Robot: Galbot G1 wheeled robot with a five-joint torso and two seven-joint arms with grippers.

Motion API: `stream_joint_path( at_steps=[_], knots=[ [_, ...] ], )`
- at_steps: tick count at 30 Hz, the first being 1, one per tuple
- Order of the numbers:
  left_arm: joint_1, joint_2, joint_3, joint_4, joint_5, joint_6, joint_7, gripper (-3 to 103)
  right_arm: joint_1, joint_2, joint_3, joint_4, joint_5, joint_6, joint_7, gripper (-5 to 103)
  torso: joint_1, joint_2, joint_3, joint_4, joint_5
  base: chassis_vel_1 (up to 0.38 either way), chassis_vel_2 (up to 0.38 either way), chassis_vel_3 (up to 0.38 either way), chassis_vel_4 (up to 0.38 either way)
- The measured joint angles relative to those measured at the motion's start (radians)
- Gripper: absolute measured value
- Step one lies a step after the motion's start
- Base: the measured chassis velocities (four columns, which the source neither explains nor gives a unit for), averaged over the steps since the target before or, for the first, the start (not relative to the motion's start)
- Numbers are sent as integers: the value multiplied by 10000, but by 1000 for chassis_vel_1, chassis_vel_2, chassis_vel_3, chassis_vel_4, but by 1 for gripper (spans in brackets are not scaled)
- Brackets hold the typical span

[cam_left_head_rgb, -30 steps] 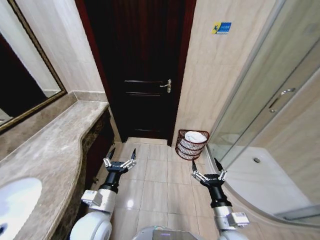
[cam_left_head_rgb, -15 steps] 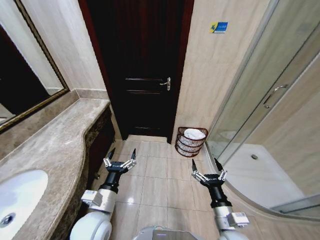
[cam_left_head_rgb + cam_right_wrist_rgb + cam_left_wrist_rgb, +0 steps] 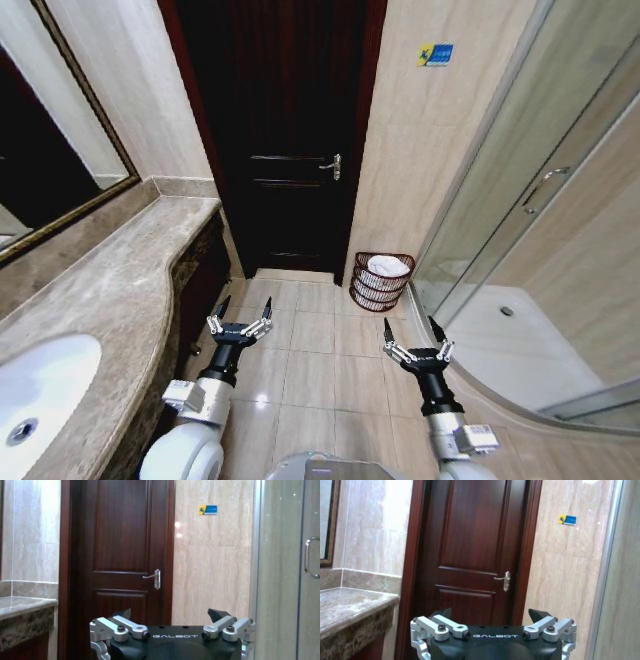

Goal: Discard the used towel into the hamper.

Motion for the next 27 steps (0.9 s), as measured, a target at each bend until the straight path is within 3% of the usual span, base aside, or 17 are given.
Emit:
stream_joint_path(
  at_steps=[27],
  knots=[
    [-3,0,0,0,0,0,0,100,3,0,0,0,0,0,0,100,10,-4,4,1,0,-1,-2,-1,5]
  ],
)
